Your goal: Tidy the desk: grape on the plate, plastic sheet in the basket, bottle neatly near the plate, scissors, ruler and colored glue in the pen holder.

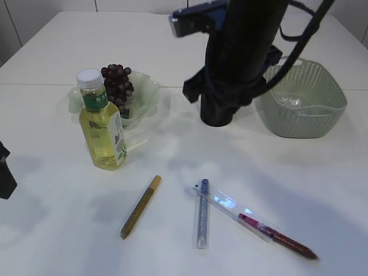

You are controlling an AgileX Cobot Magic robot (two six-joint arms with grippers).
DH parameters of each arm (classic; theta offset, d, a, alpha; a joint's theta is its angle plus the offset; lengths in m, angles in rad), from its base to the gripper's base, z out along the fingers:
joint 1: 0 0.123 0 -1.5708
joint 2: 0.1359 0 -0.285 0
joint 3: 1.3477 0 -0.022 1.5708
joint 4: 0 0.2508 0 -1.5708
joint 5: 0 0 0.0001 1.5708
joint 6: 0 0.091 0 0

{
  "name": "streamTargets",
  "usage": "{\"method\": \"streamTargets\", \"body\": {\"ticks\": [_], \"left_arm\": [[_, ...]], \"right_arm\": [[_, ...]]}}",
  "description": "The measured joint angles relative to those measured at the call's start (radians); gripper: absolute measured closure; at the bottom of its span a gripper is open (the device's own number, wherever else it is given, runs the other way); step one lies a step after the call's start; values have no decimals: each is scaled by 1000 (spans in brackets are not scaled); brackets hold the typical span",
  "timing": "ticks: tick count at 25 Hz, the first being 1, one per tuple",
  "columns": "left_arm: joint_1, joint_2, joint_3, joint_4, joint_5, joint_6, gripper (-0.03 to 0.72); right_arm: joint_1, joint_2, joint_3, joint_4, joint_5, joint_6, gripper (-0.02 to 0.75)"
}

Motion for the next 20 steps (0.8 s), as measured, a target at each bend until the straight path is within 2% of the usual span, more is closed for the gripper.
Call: {"method": "streamTargets", "body": {"ticks": [5, 11, 16, 20], "left_arm": [[0, 0, 0, 0, 0, 0, 273], [0, 0, 0, 0, 0, 0, 273], [0, 0, 0, 0, 0, 0, 273], [0, 0, 0, 0, -8, 0, 273]], "right_arm": [[13, 33, 114, -34, -3, -59, 390], [13, 103, 163, -9, -16, -169, 260], [14, 139, 163, 37, -24, -197, 246], [14, 158, 165, 30, -29, -212, 246]]}}
